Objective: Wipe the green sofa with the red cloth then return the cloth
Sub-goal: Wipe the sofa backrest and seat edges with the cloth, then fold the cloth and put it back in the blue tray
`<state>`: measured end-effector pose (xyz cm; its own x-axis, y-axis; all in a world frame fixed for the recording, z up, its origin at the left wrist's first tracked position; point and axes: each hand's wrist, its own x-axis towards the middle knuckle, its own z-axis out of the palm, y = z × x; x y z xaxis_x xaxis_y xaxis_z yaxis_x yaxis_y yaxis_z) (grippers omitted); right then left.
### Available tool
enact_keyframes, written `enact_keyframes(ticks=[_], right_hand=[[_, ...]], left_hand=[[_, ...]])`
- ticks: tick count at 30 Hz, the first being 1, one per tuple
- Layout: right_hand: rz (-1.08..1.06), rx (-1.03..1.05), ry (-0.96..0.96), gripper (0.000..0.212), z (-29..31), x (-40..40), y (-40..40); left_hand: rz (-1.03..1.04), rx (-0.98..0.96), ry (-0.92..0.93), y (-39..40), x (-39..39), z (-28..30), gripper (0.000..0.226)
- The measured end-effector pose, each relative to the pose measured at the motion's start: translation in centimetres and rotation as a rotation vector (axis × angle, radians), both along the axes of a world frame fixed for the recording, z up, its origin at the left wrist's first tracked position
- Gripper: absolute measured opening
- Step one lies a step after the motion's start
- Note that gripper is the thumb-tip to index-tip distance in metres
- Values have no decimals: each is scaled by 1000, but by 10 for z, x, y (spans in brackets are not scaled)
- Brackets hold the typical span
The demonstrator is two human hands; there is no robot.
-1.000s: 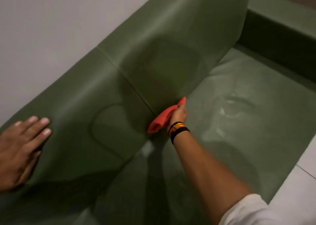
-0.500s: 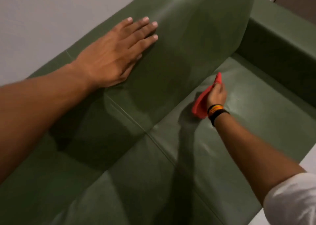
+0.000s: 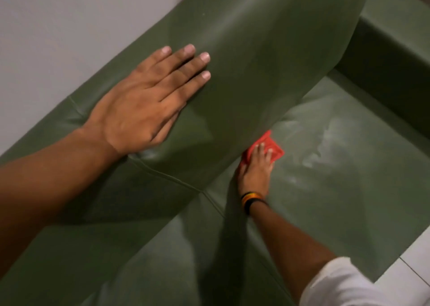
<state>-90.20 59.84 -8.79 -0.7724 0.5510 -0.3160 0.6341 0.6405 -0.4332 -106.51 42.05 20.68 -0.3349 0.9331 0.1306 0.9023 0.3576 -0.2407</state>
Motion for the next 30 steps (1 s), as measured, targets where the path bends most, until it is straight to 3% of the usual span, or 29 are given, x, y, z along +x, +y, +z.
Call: enact_keyframes(ticks=[6, 8, 10, 12, 14, 16, 18, 20, 22, 23, 24, 26, 28, 30], right_hand=[[391, -53, -186, 72, 11, 65, -88], [554, -18, -154, 71, 21, 84, -98], [649, -194, -62, 63, 33, 96, -98], [448, -599, -2, 53, 57, 102, -92], [62, -975, -8, 31, 86, 109, -87], [-282, -1354, -84, 19, 110, 131, -80], [-460, -1646, -190, 32, 128, 156, -79], [-451, -1817, -229, 43, 139, 186, -86], [-392, -1923, -253, 48, 154, 218, -104], [-375, -1958, -289, 50, 162, 234, -117], [-348, -1988, -336, 52, 167, 251, -130], [-267, -2033, -464, 57, 177, 288, -164], [-212, -2023, -598, 67, 184, 324, -198], [-198, -1960, -703, 78, 191, 363, -231]], left_hand=[[15, -31, 29, 2, 5, 2, 54], [41, -56, 17, -1, 10, 5, 52], [85, -53, -34, 0, 18, 12, 52], [190, -36, -89, 7, 40, 18, 57], [300, 34, -200, 6, 79, 9, 64], [406, 222, -428, -12, 136, -12, 62], [656, 401, -751, -50, 200, -38, 53], [982, 467, -1049, -97, 264, -71, 62], [1263, 629, -1379, -142, 329, -90, 92], [1343, 754, -1524, -160, 360, -93, 97], [1393, 854, -1635, -176, 390, -93, 89], [1473, 1060, -1706, -201, 449, -88, 50], [1530, 1327, -1585, -224, 511, -84, 26], [1598, 1517, -1405, -251, 574, -79, 17]])
